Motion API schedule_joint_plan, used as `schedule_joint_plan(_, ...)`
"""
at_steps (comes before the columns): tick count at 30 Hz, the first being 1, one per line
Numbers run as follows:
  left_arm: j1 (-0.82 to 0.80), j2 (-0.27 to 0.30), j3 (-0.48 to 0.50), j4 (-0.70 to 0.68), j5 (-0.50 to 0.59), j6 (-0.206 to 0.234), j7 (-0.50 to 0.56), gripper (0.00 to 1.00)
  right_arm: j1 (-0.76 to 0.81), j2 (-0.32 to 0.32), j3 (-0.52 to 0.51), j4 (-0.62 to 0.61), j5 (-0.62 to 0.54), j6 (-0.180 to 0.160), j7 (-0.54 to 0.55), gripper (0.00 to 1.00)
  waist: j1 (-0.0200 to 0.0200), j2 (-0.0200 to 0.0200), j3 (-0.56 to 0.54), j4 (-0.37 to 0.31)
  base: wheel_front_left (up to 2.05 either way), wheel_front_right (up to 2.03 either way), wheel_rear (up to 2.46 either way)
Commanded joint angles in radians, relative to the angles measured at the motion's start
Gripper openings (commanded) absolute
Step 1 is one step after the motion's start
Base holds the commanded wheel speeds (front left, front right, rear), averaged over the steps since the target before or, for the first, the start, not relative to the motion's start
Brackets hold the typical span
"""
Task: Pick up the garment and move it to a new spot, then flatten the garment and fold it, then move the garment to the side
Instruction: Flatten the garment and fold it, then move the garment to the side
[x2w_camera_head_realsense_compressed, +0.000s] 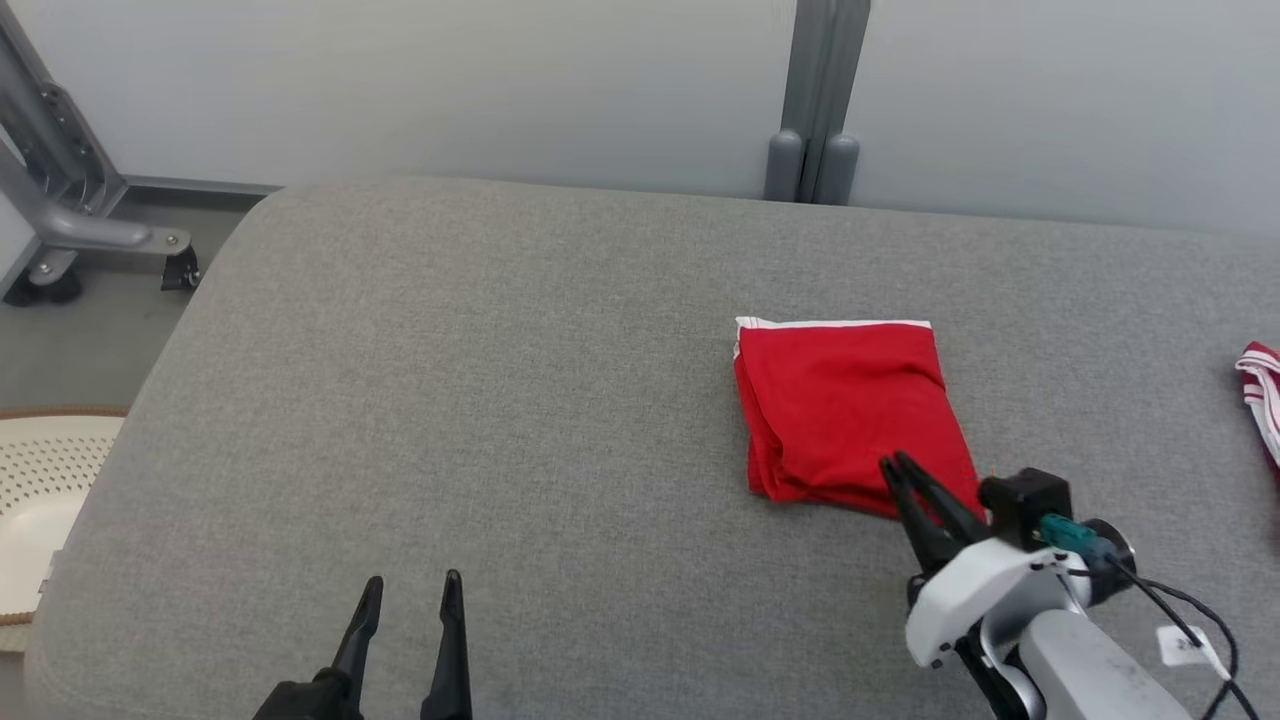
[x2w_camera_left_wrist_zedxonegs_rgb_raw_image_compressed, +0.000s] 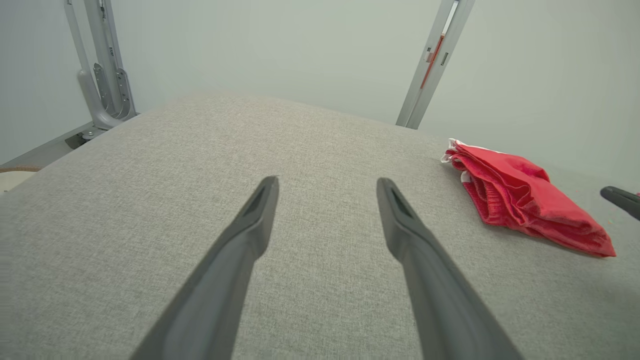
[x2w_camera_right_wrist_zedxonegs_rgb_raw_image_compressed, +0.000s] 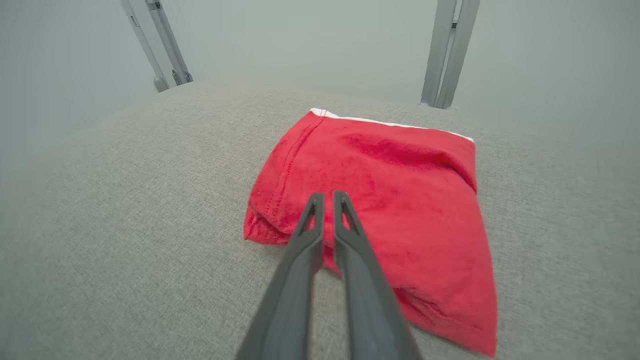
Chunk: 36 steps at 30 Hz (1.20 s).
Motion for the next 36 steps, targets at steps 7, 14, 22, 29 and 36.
schedule_joint_plan(7, 0.044, 0.001, 0.053, 0.014, 0.048, -0.022, -0.003, 1.0, 0.227, 0.013, -0.275, -0.296, -0.106, -0.001, -0.007, 1.0, 0.0, 0.0, -0.041, -0.044, 0.0, 0.0, 0.0)
schedule_joint_plan(14, 0.06, 0.001, 0.08, 0.039, 0.071, -0.047, -0.003, 1.0, 0.406, 0.029, -0.403, -0.404, -0.189, -0.001, -0.008, 1.0, 0.0, 0.0, -0.055, -0.059, 0.0, 0.0, 0.0)
schedule_joint_plan(22, 0.072, 0.001, 0.084, 0.064, 0.088, -0.069, -0.003, 1.0, 0.477, 0.059, -0.469, -0.403, -0.203, -0.001, -0.008, 1.0, 0.0, 0.0, -0.073, -0.081, 0.0, 0.0, 0.0)
schedule_joint_plan(29, 0.054, 0.001, 0.084, 0.07, 0.082, -0.076, -0.003, 1.0, 0.481, 0.076, -0.469, -0.385, -0.207, -0.001, -0.008, 1.0, 0.0, 0.0, -0.076, -0.099, 0.0, 0.0, 0.0)
schedule_joint_plan(36, 0.057, 0.001, 0.081, 0.075, 0.083, -0.079, -0.003, 1.0, 0.465, 0.085, -0.465, -0.379, -0.204, -0.001, -0.008, 1.0, 0.0, 0.0, -0.072, -0.101, 0.0, 0.0, 0.0)
